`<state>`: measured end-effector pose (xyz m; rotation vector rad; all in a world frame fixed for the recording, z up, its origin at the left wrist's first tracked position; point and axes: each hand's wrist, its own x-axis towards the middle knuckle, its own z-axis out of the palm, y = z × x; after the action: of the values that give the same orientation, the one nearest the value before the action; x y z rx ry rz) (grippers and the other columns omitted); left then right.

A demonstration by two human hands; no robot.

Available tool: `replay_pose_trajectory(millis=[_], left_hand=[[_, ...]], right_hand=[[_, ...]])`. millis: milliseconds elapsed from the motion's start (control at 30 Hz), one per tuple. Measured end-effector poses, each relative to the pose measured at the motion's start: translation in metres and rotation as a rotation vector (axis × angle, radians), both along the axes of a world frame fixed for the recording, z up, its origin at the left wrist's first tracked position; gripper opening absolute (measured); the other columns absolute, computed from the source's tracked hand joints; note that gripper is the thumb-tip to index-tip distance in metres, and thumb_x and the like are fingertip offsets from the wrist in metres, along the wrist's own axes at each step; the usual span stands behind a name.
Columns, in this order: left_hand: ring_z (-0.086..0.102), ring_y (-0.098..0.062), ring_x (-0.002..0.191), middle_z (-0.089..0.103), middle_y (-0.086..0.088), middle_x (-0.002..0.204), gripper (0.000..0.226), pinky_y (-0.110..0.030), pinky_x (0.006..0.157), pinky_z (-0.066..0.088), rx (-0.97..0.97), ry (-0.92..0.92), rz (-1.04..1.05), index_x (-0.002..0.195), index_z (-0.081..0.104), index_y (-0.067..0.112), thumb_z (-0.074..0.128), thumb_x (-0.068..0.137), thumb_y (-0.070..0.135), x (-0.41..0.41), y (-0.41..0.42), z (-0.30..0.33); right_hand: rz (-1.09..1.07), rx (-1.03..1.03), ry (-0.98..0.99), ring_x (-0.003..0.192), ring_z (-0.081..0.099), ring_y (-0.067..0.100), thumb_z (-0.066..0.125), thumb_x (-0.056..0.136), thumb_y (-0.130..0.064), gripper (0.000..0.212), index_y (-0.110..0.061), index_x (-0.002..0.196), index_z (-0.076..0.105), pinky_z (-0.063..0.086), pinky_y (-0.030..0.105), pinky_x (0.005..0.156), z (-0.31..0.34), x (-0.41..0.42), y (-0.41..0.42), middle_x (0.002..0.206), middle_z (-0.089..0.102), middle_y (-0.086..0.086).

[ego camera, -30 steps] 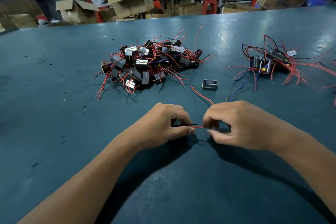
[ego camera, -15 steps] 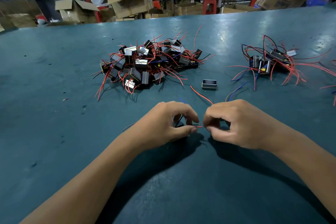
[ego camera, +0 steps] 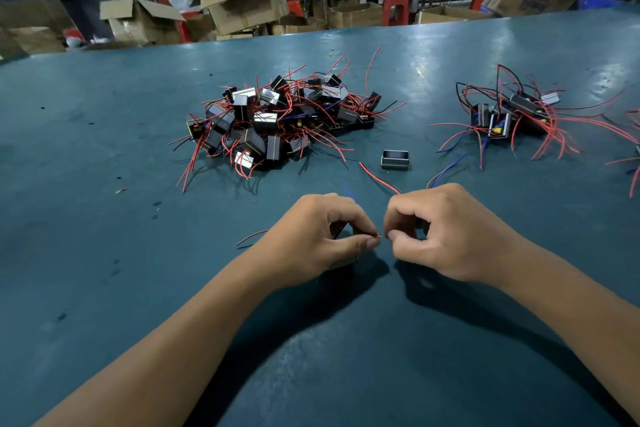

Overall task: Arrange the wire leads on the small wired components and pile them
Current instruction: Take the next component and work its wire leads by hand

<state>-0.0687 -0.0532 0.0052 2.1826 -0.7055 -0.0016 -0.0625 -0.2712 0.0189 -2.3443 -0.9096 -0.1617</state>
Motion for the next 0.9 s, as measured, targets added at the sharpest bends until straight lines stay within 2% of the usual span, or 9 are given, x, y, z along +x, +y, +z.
replay_pose_trajectory(millis=[100,167,233,333,433,567,667,800,900], left_hand=[[0.055,-0.029,0.077,0.066,-0.010,0.081,0.003,-0.051,0.074,0.046,0.004,0.014,0.004,0.086,0.075,0.024,0.078,0.088,0.023,-0.0012,-0.0022,0.0010],[0.056,-0.030,0.077,0.065,-0.010,0.080,0.004,-0.051,0.074,0.046,0.000,0.015,-0.004,0.085,0.075,0.023,0.078,0.088,0.023,-0.0021,-0.0031,0.0022],[0.055,-0.031,0.077,0.065,-0.007,0.080,0.004,-0.051,0.074,0.046,0.004,0.017,-0.018,0.086,0.075,0.021,0.077,0.089,0.022,-0.0030,-0.0035,0.0025],[0.058,-0.027,0.079,0.069,0.002,0.083,0.003,-0.047,0.076,0.047,-0.029,0.032,-0.012,0.088,0.074,0.020,0.075,0.090,0.021,-0.0033,-0.0028,0.0020],[0.060,-0.013,0.080,0.069,0.007,0.084,0.004,-0.039,0.078,0.048,-0.094,0.045,-0.007,0.088,0.072,0.021,0.073,0.091,0.019,-0.0041,-0.0017,0.0032],[0.056,-0.012,0.073,0.067,0.006,0.077,0.009,-0.033,0.073,0.047,-0.081,0.051,0.037,0.083,0.071,0.019,0.072,0.089,0.013,-0.0028,-0.0031,0.0017],[0.047,-0.008,0.065,0.059,0.006,0.068,0.012,-0.023,0.065,0.040,-0.145,0.119,0.027,0.079,0.070,0.015,0.070,0.089,0.009,-0.0014,-0.0021,0.0018],[0.048,-0.007,0.063,0.058,0.012,0.066,0.011,-0.017,0.063,0.039,-0.204,0.206,0.018,0.075,0.070,0.023,0.069,0.086,0.019,0.0001,-0.0006,0.0019],[0.049,-0.014,0.066,0.061,0.003,0.069,0.007,-0.031,0.065,0.040,-0.253,0.278,0.014,0.076,0.073,0.023,0.071,0.083,0.025,0.0017,-0.0009,-0.0004]], right_hand=[[-0.106,0.132,0.364,0.048,0.055,0.008,0.062,0.076,-0.015,0.012,-0.015,0.065,0.063,0.041,0.019,0.047,0.0000,0.0023,0.0033,0.057,0.065,-0.003],[-0.163,0.230,0.596,0.047,0.055,0.011,0.061,0.078,-0.009,0.016,-0.011,0.062,0.064,0.036,0.020,0.041,-0.0002,0.0027,0.0038,0.055,0.066,0.002],[-0.180,0.257,0.682,0.046,0.053,0.012,0.061,0.078,-0.008,0.017,-0.011,0.061,0.065,0.033,0.020,0.040,0.0005,0.0018,0.0038,0.055,0.065,0.003],[-0.134,0.302,0.651,0.046,0.052,0.011,0.060,0.081,-0.004,0.016,-0.007,0.066,0.065,0.035,0.018,0.040,0.0018,-0.0004,0.0060,0.056,0.064,0.004],[-0.082,0.312,0.528,0.048,0.054,0.011,0.062,0.082,-0.004,0.017,-0.013,0.068,0.065,0.037,0.017,0.043,0.0002,-0.0010,0.0077,0.057,0.065,0.002],[-0.004,0.160,0.116,0.051,0.048,0.002,0.067,0.080,-0.015,0.012,-0.023,0.072,0.064,0.035,0.009,0.054,-0.0040,-0.0025,0.0064,0.058,0.059,-0.009],[0.082,0.027,-0.191,0.063,0.045,-0.002,0.070,0.080,-0.012,0.006,-0.016,0.083,0.066,0.032,0.007,0.062,-0.0046,-0.0020,0.0030,0.072,0.059,-0.011],[0.115,-0.061,-0.480,0.072,0.060,0.018,0.068,0.083,-0.016,0.009,-0.010,0.090,0.070,0.051,0.030,0.060,-0.0023,0.0009,0.0002,0.082,0.065,-0.002],[0.154,-0.118,-0.614,0.067,0.062,0.022,0.063,0.086,-0.014,0.009,-0.010,0.084,0.071,0.048,0.038,0.048,-0.0027,0.0017,0.0009,0.077,0.065,0.001]])
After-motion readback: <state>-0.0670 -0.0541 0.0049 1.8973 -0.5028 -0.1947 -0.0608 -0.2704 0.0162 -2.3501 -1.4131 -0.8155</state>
